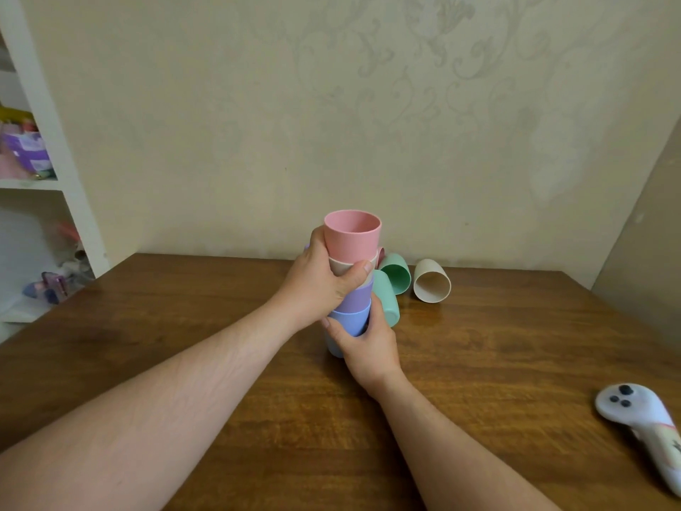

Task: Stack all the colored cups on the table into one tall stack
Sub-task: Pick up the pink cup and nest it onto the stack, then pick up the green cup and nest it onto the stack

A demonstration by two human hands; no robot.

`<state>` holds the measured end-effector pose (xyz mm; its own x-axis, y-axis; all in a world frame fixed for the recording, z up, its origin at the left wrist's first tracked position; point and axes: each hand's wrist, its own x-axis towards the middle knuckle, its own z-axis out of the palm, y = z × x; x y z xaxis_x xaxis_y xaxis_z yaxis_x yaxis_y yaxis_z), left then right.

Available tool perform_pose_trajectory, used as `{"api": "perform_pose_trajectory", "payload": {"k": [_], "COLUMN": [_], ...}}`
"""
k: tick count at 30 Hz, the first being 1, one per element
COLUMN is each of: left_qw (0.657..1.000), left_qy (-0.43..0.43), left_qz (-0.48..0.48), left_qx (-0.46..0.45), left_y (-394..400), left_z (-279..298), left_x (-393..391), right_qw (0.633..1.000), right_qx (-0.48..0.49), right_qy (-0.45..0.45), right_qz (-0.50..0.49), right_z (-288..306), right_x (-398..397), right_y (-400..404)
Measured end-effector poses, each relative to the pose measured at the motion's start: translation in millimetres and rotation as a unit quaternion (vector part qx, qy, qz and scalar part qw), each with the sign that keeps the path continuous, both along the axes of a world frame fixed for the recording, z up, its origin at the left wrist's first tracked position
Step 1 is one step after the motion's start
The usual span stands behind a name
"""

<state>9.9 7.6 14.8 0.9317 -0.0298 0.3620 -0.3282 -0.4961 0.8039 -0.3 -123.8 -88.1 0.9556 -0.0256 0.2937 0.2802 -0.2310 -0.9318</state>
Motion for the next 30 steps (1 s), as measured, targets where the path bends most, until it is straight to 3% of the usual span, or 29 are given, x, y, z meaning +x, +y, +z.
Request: {"api": "perform_pose_trajectory", "payload": {"k": [9, 12, 14, 17, 20, 24, 30], "left_qw": [0.985, 0.986, 0.982, 0.976, 0.971, 0.961, 0.959], "left_qy": [0.082, 0.051, 0.032, 0.025, 0.043, 0.039, 0.036], "left_qz": [-0.036, 0.023, 0.084, 0.099, 0.069, 0.057, 0.046], "left_qx": [-0.147, -0.157, -0.169, -0.191, -0.223, -0.266, -0.278], "left_y": [6, 22, 37, 52, 51, 46, 47], "left_z": [-43, -45, -47, -51, -57, -64, -65], "left_x": [9, 20, 29, 40, 42, 43, 44], "right_qw": [0.997, 0.977, 0.953, 0.943, 0.941, 0.911, 0.875], "right_qx": [-0.079, -0.196, -0.3, -0.323, -0.314, -0.365, -0.447], "right_qy": [0.008, 0.025, -0.01, -0.063, -0.002, 0.136, 0.158], "right_qz": [0.021, 0.076, 0.045, -0.055, -0.128, -0.138, -0.096], "right_z": [1, 8, 17, 37, 61, 66, 43], "right_x": [-5, -4, -7, 6, 41, 71, 82], "right_y": [3, -7, -17, -34, -46, -39, -19]}}
